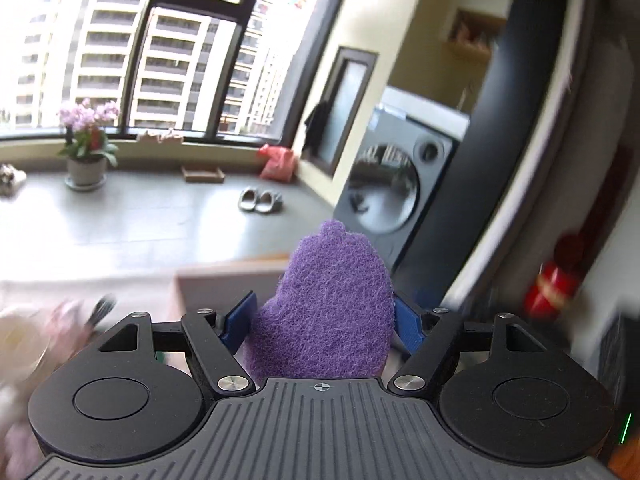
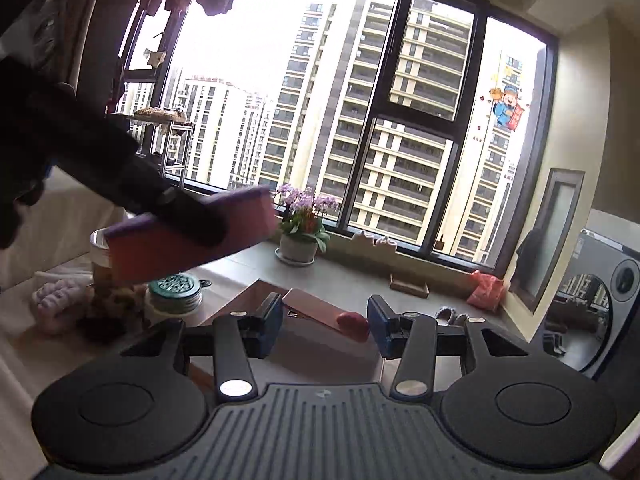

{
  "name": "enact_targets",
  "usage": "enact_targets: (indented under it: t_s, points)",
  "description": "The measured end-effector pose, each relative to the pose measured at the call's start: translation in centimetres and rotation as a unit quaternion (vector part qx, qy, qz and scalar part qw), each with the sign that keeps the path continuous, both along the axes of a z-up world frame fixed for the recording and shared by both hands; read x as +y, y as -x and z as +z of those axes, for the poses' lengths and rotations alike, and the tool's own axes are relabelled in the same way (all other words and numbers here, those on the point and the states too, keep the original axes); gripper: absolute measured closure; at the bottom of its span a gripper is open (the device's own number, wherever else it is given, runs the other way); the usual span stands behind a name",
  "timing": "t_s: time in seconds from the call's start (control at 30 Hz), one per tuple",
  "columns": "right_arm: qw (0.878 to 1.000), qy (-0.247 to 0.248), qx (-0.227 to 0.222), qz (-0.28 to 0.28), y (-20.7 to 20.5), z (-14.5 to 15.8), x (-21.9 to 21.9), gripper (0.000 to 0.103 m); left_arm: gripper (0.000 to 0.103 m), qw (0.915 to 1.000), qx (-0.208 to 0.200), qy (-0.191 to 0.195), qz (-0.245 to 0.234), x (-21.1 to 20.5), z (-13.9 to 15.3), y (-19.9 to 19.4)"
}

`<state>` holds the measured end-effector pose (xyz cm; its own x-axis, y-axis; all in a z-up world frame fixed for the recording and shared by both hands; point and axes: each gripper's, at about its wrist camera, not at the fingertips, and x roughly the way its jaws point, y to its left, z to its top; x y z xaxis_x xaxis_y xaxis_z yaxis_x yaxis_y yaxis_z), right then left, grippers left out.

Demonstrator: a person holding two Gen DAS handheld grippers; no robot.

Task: Organize soft objects
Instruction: 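Carry the sponge into the pink box and open the left gripper, then grasp the lavender fluffy towel roll with the left gripper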

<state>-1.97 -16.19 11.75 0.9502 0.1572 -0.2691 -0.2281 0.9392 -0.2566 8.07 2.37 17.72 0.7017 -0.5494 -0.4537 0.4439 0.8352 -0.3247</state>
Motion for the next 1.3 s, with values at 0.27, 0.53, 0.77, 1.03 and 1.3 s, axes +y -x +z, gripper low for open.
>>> enact_targets:
  t_s: [0.27, 0.53, 0.77, 1.03, 1.3]
  points:
    - [0.999, -0.008, 0.041, 0.013, -4.7, -7.0, 1.1, 0.028, 0.025, 0.9868, 0.153, -0.043, -0.034, -5.8, -10.5, -12.7]
    - [0.996, -0.041, 0.074, -0.004, -4.1, -9.6, -0.6, 0.028, 0.030, 0.9797, 0.015, -0.198, -0.027, -9.4, -13.2, -10.1]
    - [0.994, -0.063, 0.091, -0.008, -3.6, -9.1, -0.5, 0.027, 0.030, 0.9956, -0.008, -0.091, 0.021, -4.7, -9.3, -6.6]
    - [0.990, -0.092, 0.109, 0.005, -2.2, -9.3, 2.1, 0.026, 0.030, 0.9839, -0.003, -0.112, 0.139, 6.6, -8.5, -1.0]
    - [0.984, -0.079, 0.158, 0.020, -2.2, -11.1, 5.9, 0.026, 0.031, 0.9661, 0.073, -0.128, 0.212, 13.4, -13.4, 1.5]
